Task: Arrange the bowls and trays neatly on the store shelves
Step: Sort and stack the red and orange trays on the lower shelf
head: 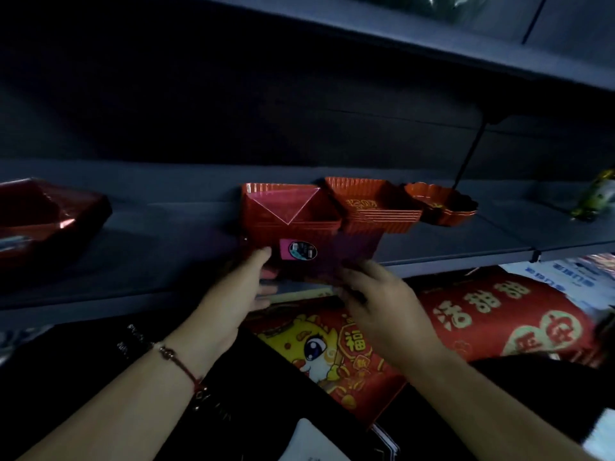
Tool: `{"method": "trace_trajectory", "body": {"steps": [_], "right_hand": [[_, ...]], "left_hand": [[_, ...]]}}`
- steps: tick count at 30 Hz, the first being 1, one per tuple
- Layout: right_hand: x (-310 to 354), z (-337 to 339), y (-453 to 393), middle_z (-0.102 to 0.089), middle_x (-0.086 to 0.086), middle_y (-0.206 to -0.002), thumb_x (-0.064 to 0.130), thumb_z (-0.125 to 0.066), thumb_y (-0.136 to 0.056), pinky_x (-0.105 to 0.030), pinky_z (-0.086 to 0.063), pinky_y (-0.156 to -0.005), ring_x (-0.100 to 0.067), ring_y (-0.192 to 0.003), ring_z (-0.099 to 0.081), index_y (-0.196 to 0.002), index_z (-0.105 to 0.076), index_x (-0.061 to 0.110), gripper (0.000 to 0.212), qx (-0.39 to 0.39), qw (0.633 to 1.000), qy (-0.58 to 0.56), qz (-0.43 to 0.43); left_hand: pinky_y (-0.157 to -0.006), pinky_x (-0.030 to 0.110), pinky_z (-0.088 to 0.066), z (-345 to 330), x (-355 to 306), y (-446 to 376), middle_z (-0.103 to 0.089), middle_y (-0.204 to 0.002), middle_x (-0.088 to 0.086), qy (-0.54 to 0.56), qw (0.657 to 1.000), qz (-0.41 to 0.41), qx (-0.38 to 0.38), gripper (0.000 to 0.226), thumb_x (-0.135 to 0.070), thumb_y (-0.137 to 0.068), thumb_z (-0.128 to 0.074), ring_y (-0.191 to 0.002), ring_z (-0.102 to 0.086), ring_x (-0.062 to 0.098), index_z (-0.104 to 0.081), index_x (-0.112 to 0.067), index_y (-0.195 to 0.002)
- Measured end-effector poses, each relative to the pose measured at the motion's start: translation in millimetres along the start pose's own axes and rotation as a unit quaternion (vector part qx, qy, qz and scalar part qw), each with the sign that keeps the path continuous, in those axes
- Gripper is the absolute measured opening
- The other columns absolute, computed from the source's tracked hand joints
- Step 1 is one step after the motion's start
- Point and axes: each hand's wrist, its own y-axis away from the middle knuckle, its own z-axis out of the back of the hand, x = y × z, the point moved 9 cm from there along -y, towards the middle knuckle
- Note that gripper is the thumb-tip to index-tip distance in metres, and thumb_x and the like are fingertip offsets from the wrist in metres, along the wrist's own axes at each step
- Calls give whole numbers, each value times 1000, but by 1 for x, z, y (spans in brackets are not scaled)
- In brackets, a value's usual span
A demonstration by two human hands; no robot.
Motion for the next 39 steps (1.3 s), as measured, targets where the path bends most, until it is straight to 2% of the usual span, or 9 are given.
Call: {"method": "trace_trajectory", "body": {"steps": [4, 7, 10, 12, 19, 23, 31, 35, 39], "right_hand": [[18, -9, 20, -35, 21, -145, 32, -56, -95, -24, -42, -101, 9, -123, -38, -132, -52, 39, 38, 12, 989, -131, -70], [18, -12, 28, -15, 32, -151, 41, -59, -90, -23, -32, -105, 10, -133, -25, -141, -29, 53, 60, 10, 935, -300, -190], [4, -22, 35, -32, 25, -142, 40, -59, -91, -28, -32, -100, -1, -130, -33, -146, -24, 45, 65, -41, 841, -426, -332], [2, -42, 36, -50, 16, -135, 34, -59, -91, -33, -39, -97, -9, -121, -49, -143, -38, 38, 56, -26, 787, -479, -388], [30, -70, 21, -74, 1, -103, 12, -56, -89, -43, -48, -98, -19, -99, -69, -107, -71, 30, 29, -18, 742, -547, -387], [54, -74, 9, -74, 4, -102, 13, -52, -93, -41, -49, -97, -15, -99, -69, -114, -68, 28, 30, -2, 772, -528, -355], [128, -79, -29, -71, 13, -103, 15, -58, -88, -39, -49, -98, -7, -100, -65, -115, -62, 36, 34, 24, 842, -483, -240], [168, -89, -59, -72, 17, -101, 14, -59, -86, -40, -49, -98, -5, -99, -65, -113, -62, 39, 36, 29, 840, -502, -206], [213, -102, -95, -71, 17, -81, 15, -59, -86, -46, -52, -92, -17, -85, -67, -91, -65, 37, 24, 52, 825, -526, -199]], "left_hand": [[-72, 33, -55, 19, 10, 16, -69, -91, 10, 82, 996, 42, -2, 10, -18, -94, -54, -82, -67, 24, -62, -12, -95], [-73, 34, -57, 37, 11, 22, -71, -86, 12, 135, 990, 45, -2, 10, -7, -91, -55, -78, -69, 27, -63, -6, -97], [-68, 35, -59, 48, 5, 31, -74, -90, 15, 150, 988, 19, -6, 18, -2, -89, -58, -79, -73, 31, -62, -5, -106], [-71, 40, -58, 50, 0, 38, -74, -91, 15, 154, 988, -6, 4, 23, -1, -90, -56, -82, -72, 33, -59, -12, -111], [-76, 33, -56, 86, -26, 62, -74, -97, 0, 23, 993, -115, -32, 11, -27, -97, -53, -82, -73, 16, -60, -33, -104], [-78, 25, -49, 116, -43, 75, -73, -93, -17, -124, 969, -204, -65, 18, -30, -97, -52, -85, -67, -3, -69, -34, -99], [-66, 10, -41, 195, -62, 86, -71, -87, -13, -181, 924, -267, -207, 13, -33, -94, -55, -82, -63, -3, -68, -33, -93], [-58, 6, -37, 240, -74, 97, -67, -80, -7, -180, 892, -294, -293, 16, -38, -95, -54, -74, -59, -2, -63, -31, -83], [-70, 9, -40, 285, -88, 110, -67, -89, -15, -172, 863, -337, -335, 23, -47, -97, -48, -83, -58, -10, -64, -30, -99]]}}
